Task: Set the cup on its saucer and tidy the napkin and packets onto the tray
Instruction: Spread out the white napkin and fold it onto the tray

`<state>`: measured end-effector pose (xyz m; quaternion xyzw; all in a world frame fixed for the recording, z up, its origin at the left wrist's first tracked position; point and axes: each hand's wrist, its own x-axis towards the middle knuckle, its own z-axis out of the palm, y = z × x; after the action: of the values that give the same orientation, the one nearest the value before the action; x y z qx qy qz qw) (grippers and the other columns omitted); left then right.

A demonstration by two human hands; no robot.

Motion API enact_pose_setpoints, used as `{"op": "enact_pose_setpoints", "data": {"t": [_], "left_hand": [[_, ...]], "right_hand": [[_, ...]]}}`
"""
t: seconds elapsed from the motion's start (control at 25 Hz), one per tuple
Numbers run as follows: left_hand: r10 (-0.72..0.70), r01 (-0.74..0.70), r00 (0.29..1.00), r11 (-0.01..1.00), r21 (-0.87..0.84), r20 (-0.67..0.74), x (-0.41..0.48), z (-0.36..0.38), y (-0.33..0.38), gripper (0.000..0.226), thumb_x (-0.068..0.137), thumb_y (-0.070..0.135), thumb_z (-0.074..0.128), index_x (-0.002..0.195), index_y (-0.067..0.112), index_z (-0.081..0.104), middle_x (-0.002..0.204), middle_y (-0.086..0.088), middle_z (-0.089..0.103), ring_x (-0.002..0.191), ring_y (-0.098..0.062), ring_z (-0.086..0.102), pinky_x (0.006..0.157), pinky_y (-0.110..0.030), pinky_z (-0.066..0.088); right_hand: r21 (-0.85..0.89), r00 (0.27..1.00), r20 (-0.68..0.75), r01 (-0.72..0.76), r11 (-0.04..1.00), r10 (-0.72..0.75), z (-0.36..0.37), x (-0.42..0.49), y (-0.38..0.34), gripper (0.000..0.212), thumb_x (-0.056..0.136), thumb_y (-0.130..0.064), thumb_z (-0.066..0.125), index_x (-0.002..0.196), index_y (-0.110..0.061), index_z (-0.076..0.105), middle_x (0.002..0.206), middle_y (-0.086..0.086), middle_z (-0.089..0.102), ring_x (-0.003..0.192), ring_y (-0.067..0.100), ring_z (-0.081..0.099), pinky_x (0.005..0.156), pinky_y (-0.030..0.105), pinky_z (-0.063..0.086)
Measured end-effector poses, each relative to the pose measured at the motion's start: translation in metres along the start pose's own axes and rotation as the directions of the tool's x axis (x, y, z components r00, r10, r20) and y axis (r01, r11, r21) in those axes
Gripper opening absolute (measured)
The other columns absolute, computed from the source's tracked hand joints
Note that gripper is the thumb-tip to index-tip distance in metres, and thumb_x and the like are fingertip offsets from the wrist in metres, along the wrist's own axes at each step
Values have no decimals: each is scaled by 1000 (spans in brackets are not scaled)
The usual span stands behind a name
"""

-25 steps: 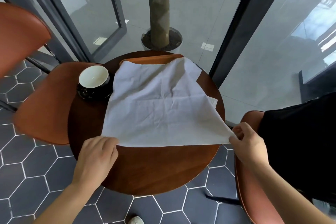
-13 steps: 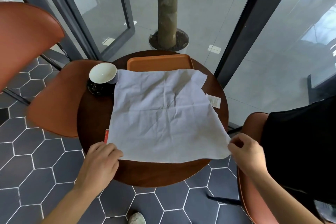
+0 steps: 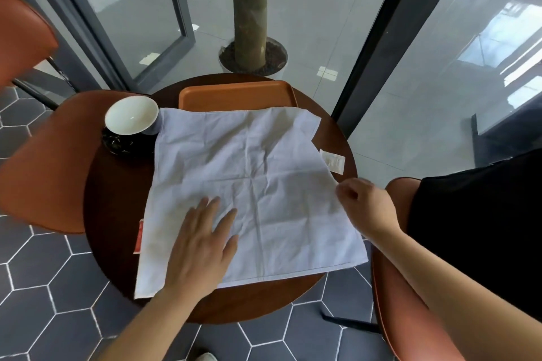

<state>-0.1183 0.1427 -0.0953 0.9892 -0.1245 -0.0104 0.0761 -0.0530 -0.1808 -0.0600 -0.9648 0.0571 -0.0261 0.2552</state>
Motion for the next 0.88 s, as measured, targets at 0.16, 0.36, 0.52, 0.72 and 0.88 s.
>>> {"op": "enact_pose_setpoints", "data": {"t": [0.16, 0.36, 0.52, 0.72, 0.88], "left_hand": [[-92, 88, 994, 994, 72, 60, 19, 27, 5, 69, 96, 58, 29, 154, 20, 33, 161, -21, 26, 149, -40, 23, 118, -66, 17], [-100, 98, 995, 992, 84, 15, 15, 45, 0, 72, 97, 62, 27, 157, 24, 21, 166, -15, 14, 152, -35, 15, 117, -65, 17], [-106, 106, 994, 991, 85, -5, 15, 44, 4, 72, 95, 60, 31, 157, 25, 22, 166, -14, 14, 153, -34, 15, 117, -65, 19], [-114, 115, 993, 988, 101, -10, 15, 46, 4, 72, 94, 60, 35, 157, 25, 24, 166, -14, 15, 152, -33, 16, 116, -65, 21], [-106, 105, 994, 987, 124, -4, 15, 43, 6, 72, 96, 61, 31, 157, 24, 22, 166, -14, 13, 153, -33, 14, 116, -64, 21]], "right_hand": [[83, 993, 21, -115, 990, 113, 31, 93, -16, 20, 93, -17, 52, 94, -15, 73, 92, 5, 72, 85, 29, 64, 64, 35, 50], [-98, 991, 2, -136, 986, 137, 56, 180, -27, 21, 94, -27, 56, 106, -14, 68, 109, 12, 61, 97, 33, 61, 76, 38, 54], [-247, 997, -14, -76, 966, 75, 61, 204, -24, 23, 92, -32, 59, 111, -21, 66, 109, 10, 61, 95, 33, 61, 75, 41, 55], [-196, 994, -84, -85, 977, 69, 53, 229, -14, 22, 93, -23, 50, 102, -22, 71, 105, 13, 61, 90, 35, 60, 66, 34, 46], [-189, 999, -30, -42, 981, 37, 55, 227, -12, 23, 95, -27, 51, 107, -19, 70, 110, 14, 59, 96, 38, 60, 70, 34, 46]]}}
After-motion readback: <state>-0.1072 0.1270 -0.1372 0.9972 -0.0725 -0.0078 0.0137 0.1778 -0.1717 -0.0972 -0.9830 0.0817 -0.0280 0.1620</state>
